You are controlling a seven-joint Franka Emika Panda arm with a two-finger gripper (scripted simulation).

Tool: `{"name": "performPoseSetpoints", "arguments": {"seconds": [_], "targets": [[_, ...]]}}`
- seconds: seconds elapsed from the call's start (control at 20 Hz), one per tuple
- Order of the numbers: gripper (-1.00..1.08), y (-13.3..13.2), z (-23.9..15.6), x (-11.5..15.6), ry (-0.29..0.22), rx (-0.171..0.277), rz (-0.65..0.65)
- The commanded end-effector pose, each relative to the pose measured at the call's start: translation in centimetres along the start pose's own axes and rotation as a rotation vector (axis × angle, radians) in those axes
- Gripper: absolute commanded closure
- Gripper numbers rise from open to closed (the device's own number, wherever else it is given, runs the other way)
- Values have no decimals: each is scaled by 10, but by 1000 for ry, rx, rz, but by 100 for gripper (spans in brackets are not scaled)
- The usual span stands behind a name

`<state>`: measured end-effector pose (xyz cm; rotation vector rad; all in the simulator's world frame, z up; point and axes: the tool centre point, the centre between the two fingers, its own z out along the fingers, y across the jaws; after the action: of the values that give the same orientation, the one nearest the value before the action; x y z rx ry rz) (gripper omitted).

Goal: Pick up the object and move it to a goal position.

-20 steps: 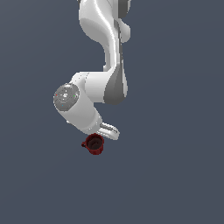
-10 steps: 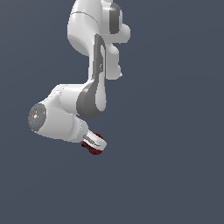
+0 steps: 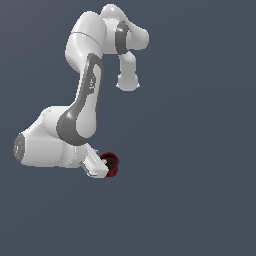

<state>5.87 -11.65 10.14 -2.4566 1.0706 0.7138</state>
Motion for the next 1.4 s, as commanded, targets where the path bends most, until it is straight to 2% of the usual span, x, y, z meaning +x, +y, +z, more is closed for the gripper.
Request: {"name": "performPoseSetpoints", "arguments": {"seconds": [0.0, 0.25, 0.5, 1.35], "targets": [[-20, 4, 0, 3, -34, 18, 29], [-20, 11, -1, 8, -82, 43, 68], [-20, 15, -1, 10, -107, 55, 87], [-20, 15, 19, 7, -109, 56, 90]]}}
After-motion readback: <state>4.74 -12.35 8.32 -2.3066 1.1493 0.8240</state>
